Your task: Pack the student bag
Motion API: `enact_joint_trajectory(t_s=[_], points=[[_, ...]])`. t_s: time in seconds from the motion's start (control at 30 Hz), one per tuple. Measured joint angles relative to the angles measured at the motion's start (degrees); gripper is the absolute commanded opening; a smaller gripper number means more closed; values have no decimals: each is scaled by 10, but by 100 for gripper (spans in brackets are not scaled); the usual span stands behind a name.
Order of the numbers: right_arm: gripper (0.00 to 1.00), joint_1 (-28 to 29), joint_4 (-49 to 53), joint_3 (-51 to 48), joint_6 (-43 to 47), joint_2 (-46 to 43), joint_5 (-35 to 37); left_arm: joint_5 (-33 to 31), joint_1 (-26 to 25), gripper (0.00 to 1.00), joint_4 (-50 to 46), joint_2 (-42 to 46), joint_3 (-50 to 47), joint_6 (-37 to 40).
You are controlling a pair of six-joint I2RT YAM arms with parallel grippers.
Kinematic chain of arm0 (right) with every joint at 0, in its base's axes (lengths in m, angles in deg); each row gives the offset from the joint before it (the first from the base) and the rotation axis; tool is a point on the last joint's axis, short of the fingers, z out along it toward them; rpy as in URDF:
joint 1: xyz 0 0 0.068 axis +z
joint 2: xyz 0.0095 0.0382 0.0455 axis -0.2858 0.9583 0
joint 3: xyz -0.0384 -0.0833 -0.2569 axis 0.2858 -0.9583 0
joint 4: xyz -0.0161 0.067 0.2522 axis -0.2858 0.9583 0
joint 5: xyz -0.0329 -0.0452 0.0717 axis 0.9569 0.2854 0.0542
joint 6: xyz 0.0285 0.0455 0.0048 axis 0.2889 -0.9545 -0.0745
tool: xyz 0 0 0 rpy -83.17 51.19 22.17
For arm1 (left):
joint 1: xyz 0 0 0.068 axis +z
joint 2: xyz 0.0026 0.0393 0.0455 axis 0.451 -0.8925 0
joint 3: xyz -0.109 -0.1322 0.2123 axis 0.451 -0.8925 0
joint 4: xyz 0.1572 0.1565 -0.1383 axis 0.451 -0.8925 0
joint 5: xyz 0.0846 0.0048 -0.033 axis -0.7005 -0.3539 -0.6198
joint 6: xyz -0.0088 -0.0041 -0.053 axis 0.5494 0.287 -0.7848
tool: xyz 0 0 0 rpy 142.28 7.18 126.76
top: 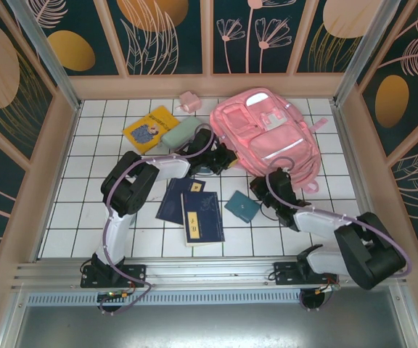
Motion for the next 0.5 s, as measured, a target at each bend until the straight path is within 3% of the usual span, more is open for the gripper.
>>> enact_joint_trajectory(t_s=[0.5], points=[[0,-49,83,-88,-2,-198,22,17,17,0,4,2,-5,-13]])
